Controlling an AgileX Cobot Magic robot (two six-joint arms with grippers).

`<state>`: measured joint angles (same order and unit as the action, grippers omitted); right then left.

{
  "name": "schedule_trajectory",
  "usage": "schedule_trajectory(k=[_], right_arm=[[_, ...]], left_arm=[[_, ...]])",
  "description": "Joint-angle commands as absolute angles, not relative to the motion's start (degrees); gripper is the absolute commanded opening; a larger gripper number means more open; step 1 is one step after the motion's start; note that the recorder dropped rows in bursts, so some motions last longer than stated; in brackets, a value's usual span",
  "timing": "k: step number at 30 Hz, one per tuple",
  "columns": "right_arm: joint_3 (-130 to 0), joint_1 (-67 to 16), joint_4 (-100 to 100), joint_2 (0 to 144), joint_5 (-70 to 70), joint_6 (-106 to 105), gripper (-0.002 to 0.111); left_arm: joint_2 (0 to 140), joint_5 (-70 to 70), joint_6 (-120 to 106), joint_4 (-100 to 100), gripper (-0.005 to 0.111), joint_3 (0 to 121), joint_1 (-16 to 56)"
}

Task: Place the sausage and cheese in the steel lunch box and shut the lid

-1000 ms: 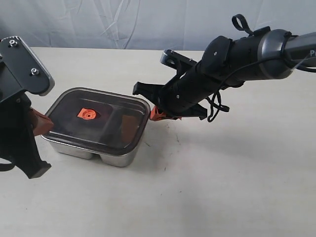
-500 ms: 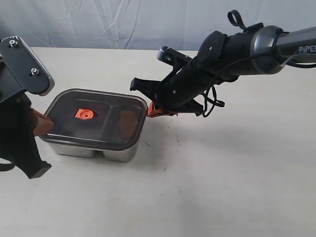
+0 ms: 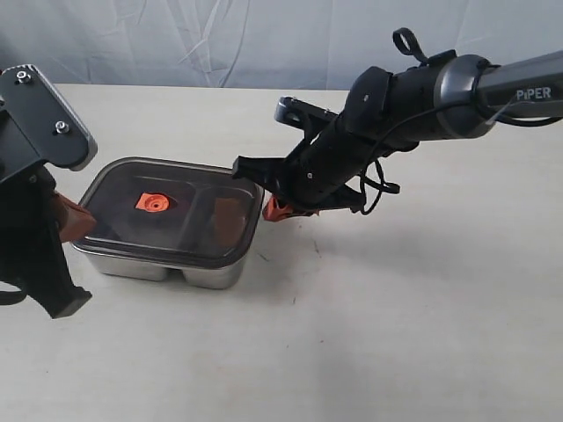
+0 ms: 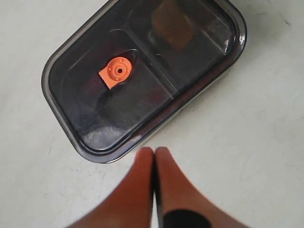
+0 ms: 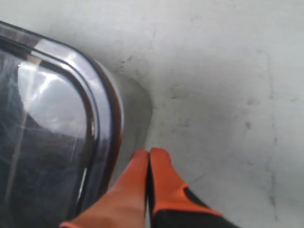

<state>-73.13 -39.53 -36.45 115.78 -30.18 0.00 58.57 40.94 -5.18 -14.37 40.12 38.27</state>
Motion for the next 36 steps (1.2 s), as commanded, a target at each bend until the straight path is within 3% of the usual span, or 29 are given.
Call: schedule_trajectory(k=[1, 8, 16, 28, 36], right_arm=[[-73.5, -39.4, -26.5, 115.5, -27.1, 7.3, 0.000], [-73.5, -39.4, -14.1, 110.8, -23.4, 18.2, 0.000], [-73.5, -40.1, -19.6, 105.8, -21.4, 18.2, 0.000], [-73.5, -44.2, -22.1, 108.0, -18.3, 18.2, 0.000], [-73.5, -44.2, -22.7, 108.8, -18.3, 18.0, 0.000]], left_arm=[[58.7, 40.0, -4.8, -13.9, 0.000, 40.0, 38.4], [59.9, 36.6, -4.8, -12.3, 0.000, 40.0, 34.2], [68.1, 29.4, -5.1, -7.0, 0.000, 40.0, 28.4], [76.0, 22.4, -5.1, -2.7, 0.000, 40.0, 27.7], [80.0, 20.9, -5.7, 1.5, 0.000, 40.0, 20.4]])
